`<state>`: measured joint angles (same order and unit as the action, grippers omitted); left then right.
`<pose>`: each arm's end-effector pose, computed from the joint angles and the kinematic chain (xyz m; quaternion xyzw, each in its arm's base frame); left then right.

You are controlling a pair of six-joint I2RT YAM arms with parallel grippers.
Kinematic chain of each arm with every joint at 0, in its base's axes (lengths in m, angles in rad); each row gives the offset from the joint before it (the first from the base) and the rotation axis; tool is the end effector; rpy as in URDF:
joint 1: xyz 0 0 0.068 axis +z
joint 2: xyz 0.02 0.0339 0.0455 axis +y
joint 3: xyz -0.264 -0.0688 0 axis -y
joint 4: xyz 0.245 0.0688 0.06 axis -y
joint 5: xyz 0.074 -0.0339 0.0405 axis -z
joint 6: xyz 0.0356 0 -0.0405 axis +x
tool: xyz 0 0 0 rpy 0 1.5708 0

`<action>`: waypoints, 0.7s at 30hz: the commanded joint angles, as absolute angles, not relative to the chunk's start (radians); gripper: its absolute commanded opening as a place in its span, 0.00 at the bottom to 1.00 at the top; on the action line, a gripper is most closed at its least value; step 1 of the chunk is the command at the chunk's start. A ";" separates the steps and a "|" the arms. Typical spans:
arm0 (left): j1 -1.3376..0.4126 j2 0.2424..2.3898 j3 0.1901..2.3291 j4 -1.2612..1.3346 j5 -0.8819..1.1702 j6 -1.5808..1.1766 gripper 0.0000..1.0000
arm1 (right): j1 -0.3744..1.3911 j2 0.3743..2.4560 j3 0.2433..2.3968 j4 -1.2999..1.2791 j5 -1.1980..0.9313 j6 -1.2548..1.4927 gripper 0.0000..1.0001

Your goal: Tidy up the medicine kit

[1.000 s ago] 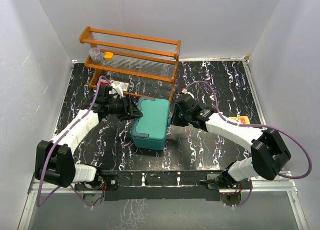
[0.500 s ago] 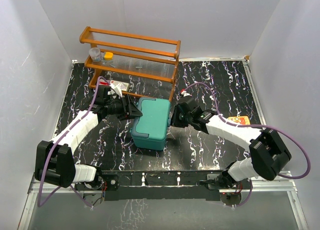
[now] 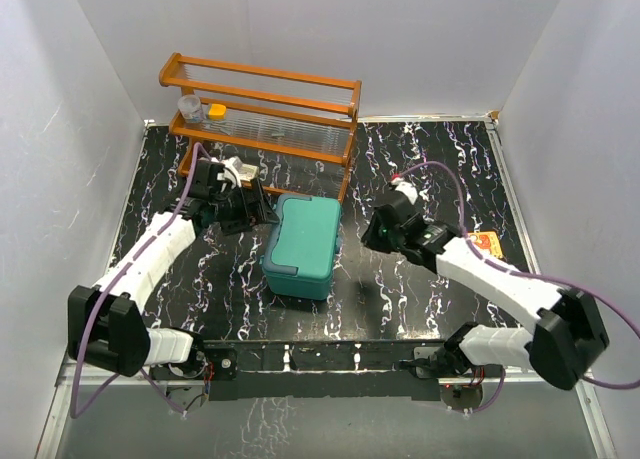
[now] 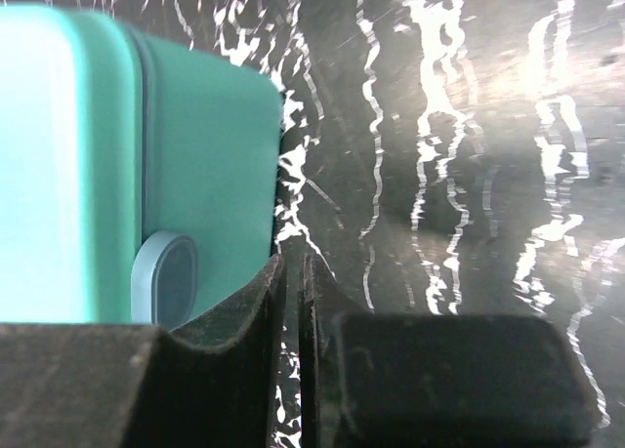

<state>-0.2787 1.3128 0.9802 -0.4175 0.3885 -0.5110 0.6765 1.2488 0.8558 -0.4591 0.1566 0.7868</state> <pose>0.2675 -0.0906 0.2726 -0.0278 0.9026 -0.3140 0.2932 0.2044 0.1570 0.2434 0.0789 0.9303 0.1797 0.3098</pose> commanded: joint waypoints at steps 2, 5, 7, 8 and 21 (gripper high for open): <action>-0.277 1.203 1.106 -0.581 0.193 -0.462 0.89 | 0.636 1.073 0.869 -0.582 0.316 0.806 0.17; -0.277 1.109 1.126 -0.616 0.162 -0.477 0.97 | 0.636 0.980 0.907 -0.648 0.373 0.800 0.26; -0.277 1.029 1.110 -0.615 0.144 -0.496 0.99 | 0.636 0.919 0.931 -0.691 0.432 0.799 0.33; -0.277 0.985 1.097 -0.608 0.133 -0.499 0.99 | 0.636 0.886 0.941 -0.706 0.459 0.795 0.37; -0.277 0.556 1.070 -0.611 -0.130 -0.381 0.99 | 0.636 0.585 1.044 -0.711 0.630 0.589 0.67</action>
<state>-0.2779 0.6052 1.0409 -0.5774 0.0082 -0.4629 0.6373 0.6266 0.9661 -0.7319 0.5426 0.6762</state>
